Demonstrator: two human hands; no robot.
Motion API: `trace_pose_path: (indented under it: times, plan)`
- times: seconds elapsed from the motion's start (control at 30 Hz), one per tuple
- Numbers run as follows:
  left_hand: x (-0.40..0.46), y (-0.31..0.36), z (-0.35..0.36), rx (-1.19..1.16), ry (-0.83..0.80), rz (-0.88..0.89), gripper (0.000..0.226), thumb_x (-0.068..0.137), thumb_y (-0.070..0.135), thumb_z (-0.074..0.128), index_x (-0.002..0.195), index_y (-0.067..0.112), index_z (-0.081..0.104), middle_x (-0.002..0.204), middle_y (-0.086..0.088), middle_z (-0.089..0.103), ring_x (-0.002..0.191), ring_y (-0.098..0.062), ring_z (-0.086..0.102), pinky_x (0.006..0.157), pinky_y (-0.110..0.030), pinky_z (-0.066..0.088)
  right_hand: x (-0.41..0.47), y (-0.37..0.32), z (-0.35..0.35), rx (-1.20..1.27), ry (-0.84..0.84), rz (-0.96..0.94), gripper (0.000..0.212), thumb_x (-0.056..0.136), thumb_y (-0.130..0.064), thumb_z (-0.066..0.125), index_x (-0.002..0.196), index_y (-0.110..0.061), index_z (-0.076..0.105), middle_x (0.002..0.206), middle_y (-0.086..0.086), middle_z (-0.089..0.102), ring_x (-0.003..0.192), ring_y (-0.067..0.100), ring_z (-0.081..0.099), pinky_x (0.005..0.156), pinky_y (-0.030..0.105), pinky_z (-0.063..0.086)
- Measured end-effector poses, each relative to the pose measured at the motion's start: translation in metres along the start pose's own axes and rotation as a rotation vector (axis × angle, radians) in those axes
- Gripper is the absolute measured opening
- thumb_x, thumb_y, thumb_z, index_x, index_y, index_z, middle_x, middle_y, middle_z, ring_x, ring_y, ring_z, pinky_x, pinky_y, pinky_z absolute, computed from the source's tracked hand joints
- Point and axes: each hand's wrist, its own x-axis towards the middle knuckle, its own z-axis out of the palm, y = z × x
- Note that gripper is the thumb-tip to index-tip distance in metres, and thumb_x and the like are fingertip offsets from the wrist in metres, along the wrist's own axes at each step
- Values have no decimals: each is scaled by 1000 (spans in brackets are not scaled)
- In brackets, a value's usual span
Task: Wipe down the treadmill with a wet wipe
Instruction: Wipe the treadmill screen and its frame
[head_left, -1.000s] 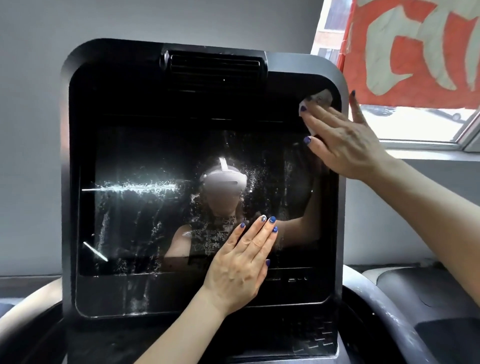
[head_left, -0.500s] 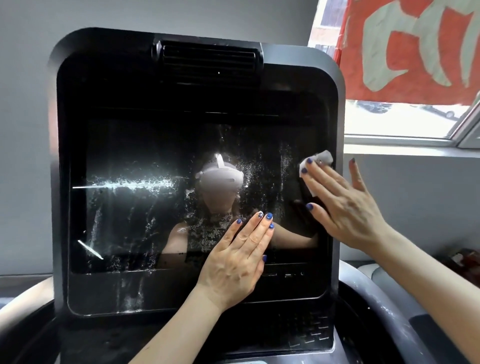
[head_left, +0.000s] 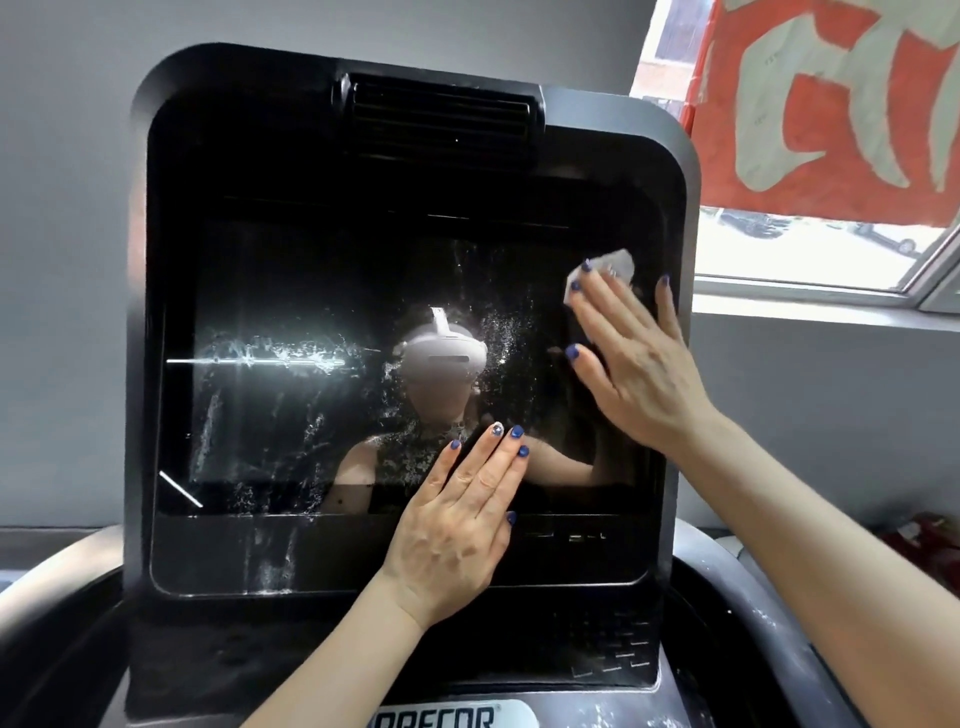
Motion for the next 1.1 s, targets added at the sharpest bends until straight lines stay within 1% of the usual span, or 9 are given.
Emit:
trace_pose_path:
  times: [0.13,0.23,0.3,0.43,0.5,0.7,0.83,0.93,1.1]
  plan:
    - [-7,-8,3,38,-10,-18,56,99,23,45,152,4,40,162,-12,32,152,-27,26,124,-48,20,-37,-9,9,-10,-58,-98,57,104,-39,37,156,-17,36,166,-1,23,154,16,18,123,60,7]
    - [-9,-8,5,74,-22,0,57,101,25,43,153,5,38,164,-11,29,153,-26,24,125,-47,19,-22,-1,4,-78,-95,-126,57,103,-39,36,156,-20,34,166,-3,21,154,14,16,123,61,3]
    - [-9,-8,5,77,-17,-7,57,101,26,43,154,6,38,164,-11,28,153,-25,24,124,-47,20,6,1,-2,-72,-114,-75,59,102,-42,32,157,-23,31,167,-4,19,155,14,14,123,61,0]
    - [-10,-7,4,66,-21,-13,58,101,25,44,155,6,35,165,-10,26,154,-24,22,125,-46,18,51,-10,-5,-57,-143,55,66,101,-54,13,161,-26,13,169,-5,5,156,16,2,123,58,-7]
    - [-10,-7,3,62,-24,-11,58,102,26,43,155,6,34,166,-10,25,154,-24,21,126,-45,17,51,-18,-2,-45,-136,61,67,101,-56,12,161,-26,10,169,-5,2,156,17,0,123,57,-7]
    - [-11,-8,5,79,-29,-8,59,101,27,44,155,7,35,166,-9,25,154,-24,21,124,-46,19,-8,-29,13,-94,-173,-212,67,103,-49,31,161,-18,19,170,-1,8,156,18,4,122,63,6]
    - [-11,-8,5,70,-13,9,54,104,26,38,155,8,37,165,-10,27,154,-24,22,122,-46,24,-1,-13,4,-169,-208,-346,65,102,-48,33,161,-23,21,169,-5,11,155,16,12,123,61,-1]
    - [-15,-10,1,36,18,4,53,103,24,41,152,7,41,163,-10,31,153,-24,26,122,-46,25,37,-10,-5,-169,-184,-263,62,103,-48,27,160,-25,20,168,-6,11,155,16,14,121,64,-4]
    - [-37,-14,-2,49,14,-61,53,102,24,43,152,6,42,163,-10,32,152,-25,27,124,-47,20,63,-30,-1,-84,-140,-115,63,104,-52,21,161,-24,15,169,-6,4,156,14,1,122,61,-7]
